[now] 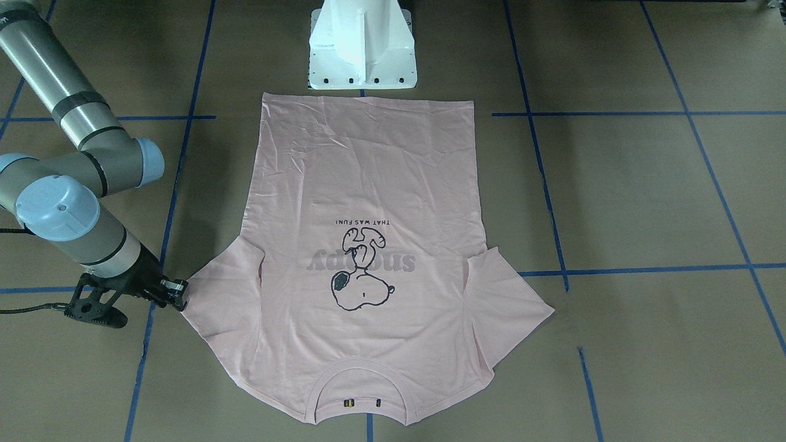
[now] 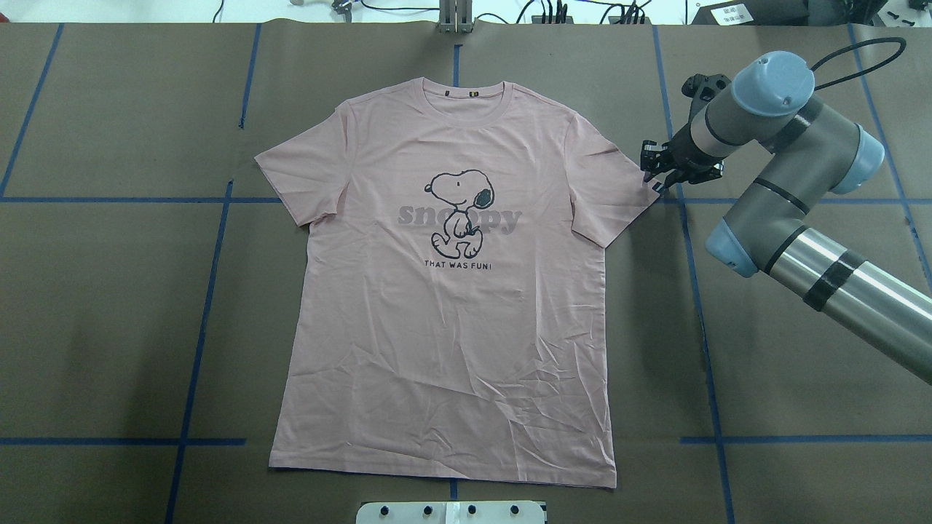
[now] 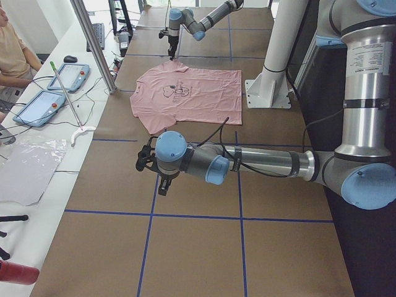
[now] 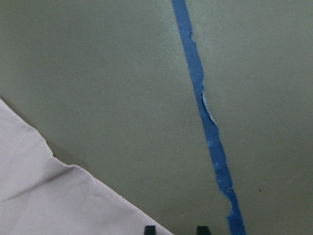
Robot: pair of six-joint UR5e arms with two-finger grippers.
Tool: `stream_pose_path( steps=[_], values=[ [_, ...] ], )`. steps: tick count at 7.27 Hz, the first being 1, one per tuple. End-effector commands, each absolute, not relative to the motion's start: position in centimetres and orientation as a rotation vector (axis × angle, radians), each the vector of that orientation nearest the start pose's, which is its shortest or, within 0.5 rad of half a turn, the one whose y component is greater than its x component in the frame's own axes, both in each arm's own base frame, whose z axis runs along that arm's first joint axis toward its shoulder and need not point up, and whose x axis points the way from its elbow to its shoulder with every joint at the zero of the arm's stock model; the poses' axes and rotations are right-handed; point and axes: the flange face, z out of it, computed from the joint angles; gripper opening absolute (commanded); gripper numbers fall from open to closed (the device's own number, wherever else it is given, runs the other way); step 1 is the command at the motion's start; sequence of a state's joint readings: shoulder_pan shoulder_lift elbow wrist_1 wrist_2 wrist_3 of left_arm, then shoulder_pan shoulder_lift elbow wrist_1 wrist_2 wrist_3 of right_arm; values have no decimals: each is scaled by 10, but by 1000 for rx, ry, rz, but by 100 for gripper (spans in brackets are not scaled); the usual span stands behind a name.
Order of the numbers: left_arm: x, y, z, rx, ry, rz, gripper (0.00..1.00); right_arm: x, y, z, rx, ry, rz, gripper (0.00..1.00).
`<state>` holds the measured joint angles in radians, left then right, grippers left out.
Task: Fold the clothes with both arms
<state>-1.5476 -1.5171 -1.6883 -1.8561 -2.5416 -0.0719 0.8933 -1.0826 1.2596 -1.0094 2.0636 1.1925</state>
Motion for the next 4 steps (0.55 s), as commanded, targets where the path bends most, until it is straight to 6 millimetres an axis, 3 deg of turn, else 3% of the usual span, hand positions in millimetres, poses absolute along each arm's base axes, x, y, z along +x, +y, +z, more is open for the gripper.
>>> stream_pose_path(
  steps=[1, 4],
  values=[
    [-40, -482, 579, 268, 984, 111, 100, -384, -613, 460, 56, -873, 297, 0],
    [-38, -482, 572, 258, 1016, 93, 100, -393, -610, 408, 82, -908, 273, 0]
  ],
)
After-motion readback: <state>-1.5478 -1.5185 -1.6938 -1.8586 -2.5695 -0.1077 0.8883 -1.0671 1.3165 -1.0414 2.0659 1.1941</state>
